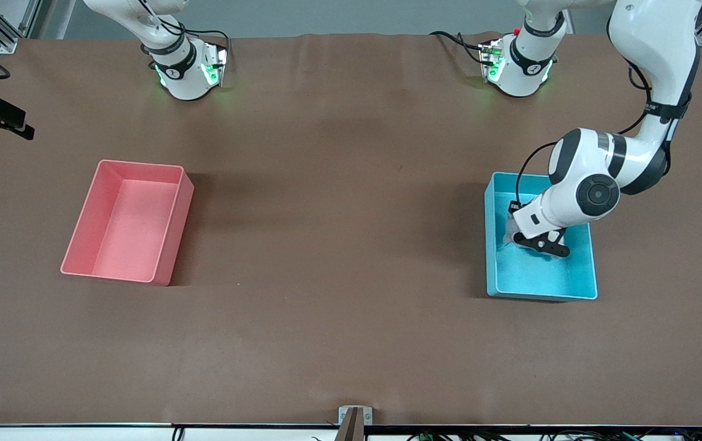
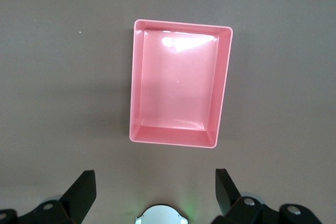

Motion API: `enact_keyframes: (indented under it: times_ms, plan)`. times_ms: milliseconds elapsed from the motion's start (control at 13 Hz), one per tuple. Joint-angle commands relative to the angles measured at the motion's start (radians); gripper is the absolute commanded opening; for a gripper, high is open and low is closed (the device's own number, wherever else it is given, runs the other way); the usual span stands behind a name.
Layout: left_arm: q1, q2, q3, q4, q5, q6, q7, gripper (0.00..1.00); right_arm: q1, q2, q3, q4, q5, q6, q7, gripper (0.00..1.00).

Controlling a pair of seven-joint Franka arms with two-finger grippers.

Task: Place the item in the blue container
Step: 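Carry the plush over the blue box with the left gripper, then lower the plush into the blue box and open the left gripper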

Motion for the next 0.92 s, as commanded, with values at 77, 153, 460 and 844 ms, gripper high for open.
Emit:
enact_keyframes:
  times_ms: [77, 153, 460, 844]
  plan:
    - [0.049, 0.03, -0.007, -0.005, 0.017, 0.034, 0.072, 0.18, 0.003, -0.017, -0.002, 0.017, -0.016, -0.044, 0.014, 1.0]
    - [0.052, 0.03, -0.007, -0.004, 0.017, 0.035, 0.074, 0.21, 0.003, -0.017, 0.0, 0.037, -0.013, -0.06, 0.014, 1.0]
    - [0.049, -0.027, -0.013, 0.013, 0.015, -0.028, 0.052, 1.0, 0.005, -0.017, 0.003, 0.072, -0.001, -0.103, 0.011, 1.0]
    - [0.049, -0.123, -0.014, 0.151, 0.0, -0.246, 0.051, 1.0, 0.017, -0.019, 0.005, 0.06, 0.002, -0.057, 0.002, 1.0]
